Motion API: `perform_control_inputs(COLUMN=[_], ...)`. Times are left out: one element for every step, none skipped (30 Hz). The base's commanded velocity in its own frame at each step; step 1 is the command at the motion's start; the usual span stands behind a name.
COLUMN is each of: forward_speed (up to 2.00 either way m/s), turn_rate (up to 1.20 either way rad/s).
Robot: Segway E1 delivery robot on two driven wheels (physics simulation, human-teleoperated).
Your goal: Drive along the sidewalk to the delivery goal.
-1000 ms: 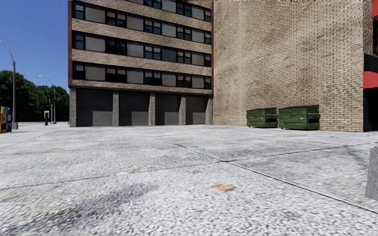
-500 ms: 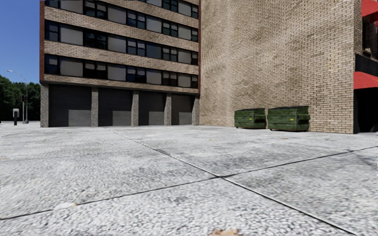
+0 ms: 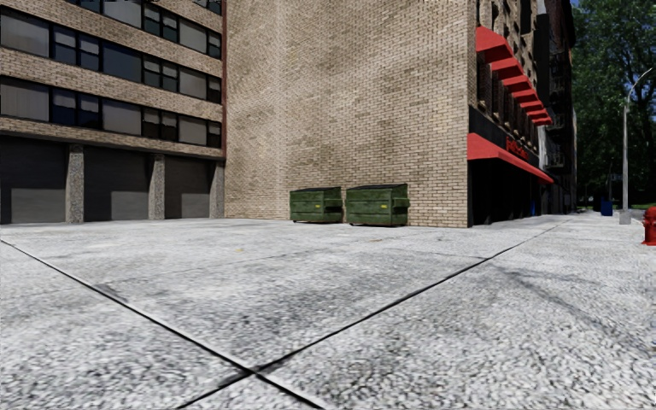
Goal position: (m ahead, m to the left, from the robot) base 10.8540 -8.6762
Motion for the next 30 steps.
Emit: perform_control_inputs(forward_speed=[2.0, 2.0, 2.0, 2.0, 2.0, 2.0, 2.0, 2.0, 2.0, 2.0, 2.0, 2.0, 2.0, 2.0, 2.0, 2.0, 2.0, 2.0, 2.0, 2.0, 2.0, 2.0, 2.0, 2.0, 2.0, 2.0, 2.0, 2.0, 2.0, 2.0], turn_rate=[-0.82, -0.82, -0.82, -0.82, -0.82, -0.82, -0.82, -0.82, -0.82, -0.82, -0.82, -0.82, -0.76, -0.57, -0.38, -0.38, -0.29, -0.26, -0.25, -0.25, -0.25, -0.25, -0.25, -0.25, -0.25, -0.25, -0.25, -0.25, -0.25, -0.25])
